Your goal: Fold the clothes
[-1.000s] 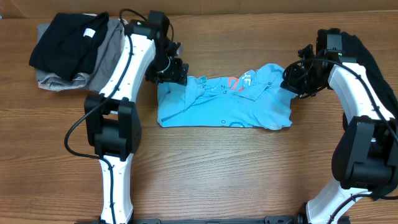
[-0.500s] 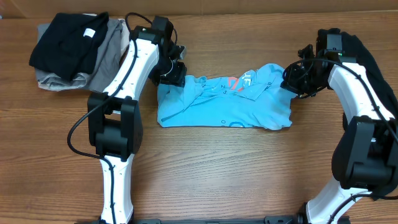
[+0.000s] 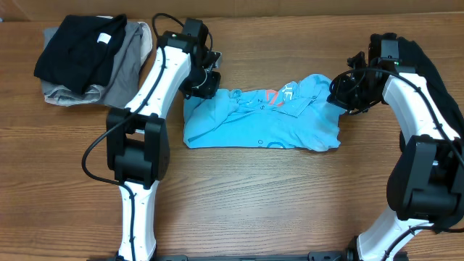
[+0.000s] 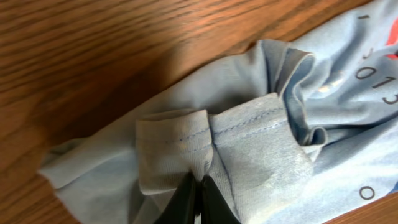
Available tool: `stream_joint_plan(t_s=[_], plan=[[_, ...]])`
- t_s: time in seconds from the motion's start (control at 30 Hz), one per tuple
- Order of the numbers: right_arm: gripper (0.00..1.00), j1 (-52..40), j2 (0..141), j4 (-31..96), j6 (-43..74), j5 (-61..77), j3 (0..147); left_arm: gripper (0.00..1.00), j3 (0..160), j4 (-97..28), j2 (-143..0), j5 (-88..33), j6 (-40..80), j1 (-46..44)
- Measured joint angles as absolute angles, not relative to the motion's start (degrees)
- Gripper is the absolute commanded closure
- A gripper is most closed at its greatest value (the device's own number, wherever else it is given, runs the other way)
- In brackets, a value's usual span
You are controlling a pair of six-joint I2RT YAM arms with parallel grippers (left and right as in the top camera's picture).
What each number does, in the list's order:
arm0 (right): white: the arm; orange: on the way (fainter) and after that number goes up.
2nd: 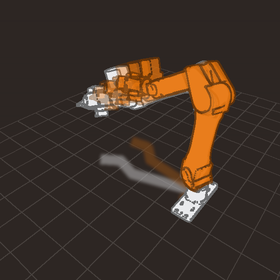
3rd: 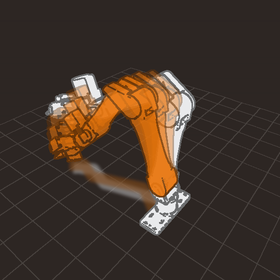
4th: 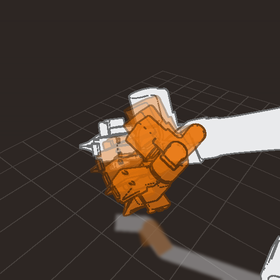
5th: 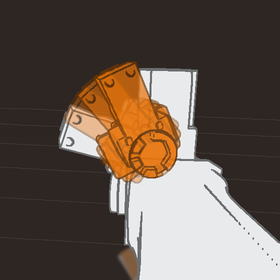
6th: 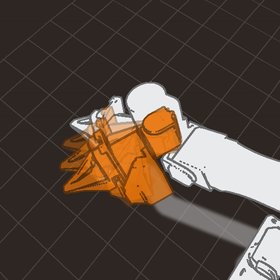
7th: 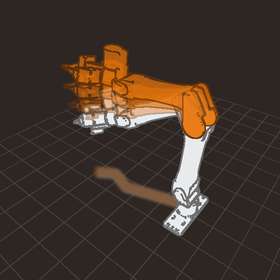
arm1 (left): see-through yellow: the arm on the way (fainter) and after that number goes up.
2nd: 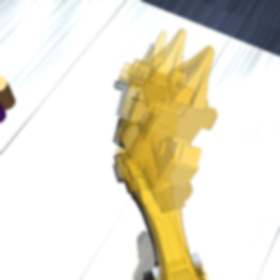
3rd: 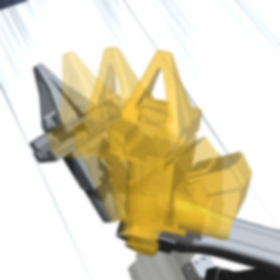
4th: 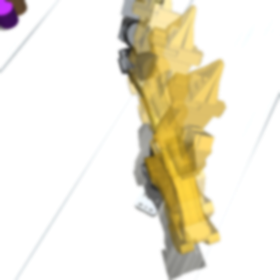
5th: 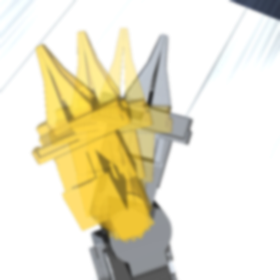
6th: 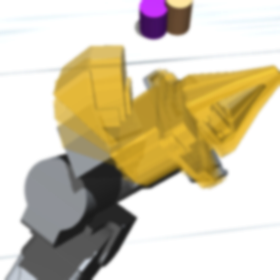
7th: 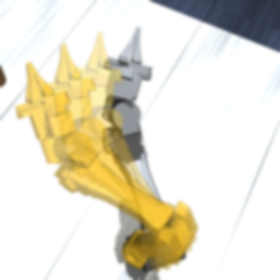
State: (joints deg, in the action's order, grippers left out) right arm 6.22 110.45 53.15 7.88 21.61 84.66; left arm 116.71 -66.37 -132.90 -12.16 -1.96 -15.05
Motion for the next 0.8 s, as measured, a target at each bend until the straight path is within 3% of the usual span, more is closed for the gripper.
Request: stream_joint_plan(t_s=[0.37, 0.8], plan=[[0.96, 6.22, 110.45, 53.19, 7.84, 21.30, 84.66, 0.96, 116.71, -71.90, -132.90, -15.81, -1.45, -17.04], [0.95, 6.22, 110.45, 53.12, 7.86, 20.69, 84.66, 0.94, 116.62, -79.11, -132.90, -19.33, -0.45, -27.20]])
